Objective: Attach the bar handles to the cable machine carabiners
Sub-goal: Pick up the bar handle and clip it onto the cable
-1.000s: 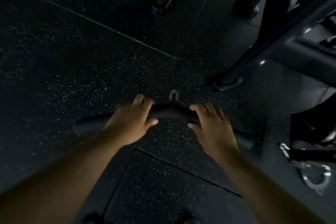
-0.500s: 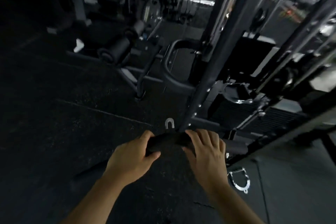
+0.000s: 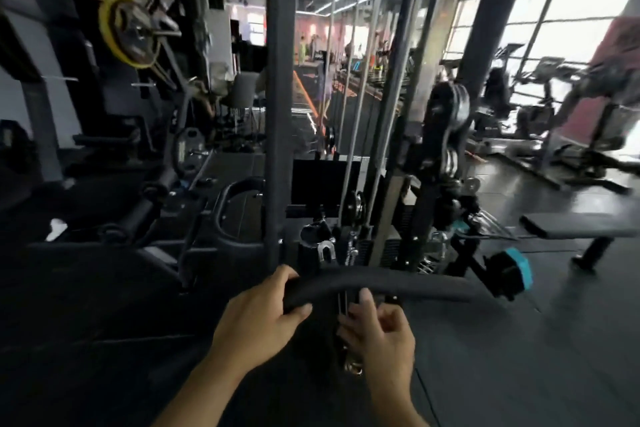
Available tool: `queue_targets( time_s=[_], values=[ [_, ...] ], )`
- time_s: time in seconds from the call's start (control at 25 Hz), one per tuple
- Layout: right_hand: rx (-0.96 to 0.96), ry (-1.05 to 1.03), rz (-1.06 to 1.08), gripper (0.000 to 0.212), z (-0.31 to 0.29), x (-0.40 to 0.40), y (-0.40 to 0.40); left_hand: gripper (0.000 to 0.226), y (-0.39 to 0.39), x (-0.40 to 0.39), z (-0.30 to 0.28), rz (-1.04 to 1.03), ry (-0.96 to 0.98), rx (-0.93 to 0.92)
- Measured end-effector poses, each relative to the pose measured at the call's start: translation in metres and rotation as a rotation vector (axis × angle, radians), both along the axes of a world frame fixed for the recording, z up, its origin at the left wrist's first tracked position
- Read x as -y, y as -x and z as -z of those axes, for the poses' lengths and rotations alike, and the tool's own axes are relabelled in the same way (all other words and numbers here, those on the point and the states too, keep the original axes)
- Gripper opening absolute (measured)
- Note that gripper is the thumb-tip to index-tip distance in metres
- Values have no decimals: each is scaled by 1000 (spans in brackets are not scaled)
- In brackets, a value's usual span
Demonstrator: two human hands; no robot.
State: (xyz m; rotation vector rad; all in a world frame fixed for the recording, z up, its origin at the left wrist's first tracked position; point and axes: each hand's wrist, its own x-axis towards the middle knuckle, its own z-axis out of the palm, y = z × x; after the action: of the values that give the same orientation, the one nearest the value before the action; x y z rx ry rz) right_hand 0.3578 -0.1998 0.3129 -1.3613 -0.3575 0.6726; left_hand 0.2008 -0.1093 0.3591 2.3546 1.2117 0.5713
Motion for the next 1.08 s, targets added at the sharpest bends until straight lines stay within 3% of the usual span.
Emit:
queue_targets(
  time_s=[0.08,0.12,0.36,0.52,0.6,0.68,0.84,1.08],
  values=[
    [-290,-137,-128,43,-14,19,-29,37,-39,17,-13,35,-16,28],
    [-323,-178,-201,44,-20,27,-46,37,-58,26,-18,56,-17,42],
    [-301,-285,-241,61,-28,69,-167,39,-181,70,-20,215,39,141],
    [-282,-282,-185,57,-20,75,-220,43,-226,57,-16,302,290,180],
    [-281,-282,-180,43,-15,72,-235,39,-243,41,-17,222,434,295],
    [-272,-260,-184,38,-10,65,-244,40,-262,20,-14,49,368,379],
    [-252,-193,-211,47,4,49,-254,54,-302,-13,0,-73,309,329],
    [-310,-90,-260,51,25,20,-273,38,-343,-29,24,-94,330,250]
  ],
)
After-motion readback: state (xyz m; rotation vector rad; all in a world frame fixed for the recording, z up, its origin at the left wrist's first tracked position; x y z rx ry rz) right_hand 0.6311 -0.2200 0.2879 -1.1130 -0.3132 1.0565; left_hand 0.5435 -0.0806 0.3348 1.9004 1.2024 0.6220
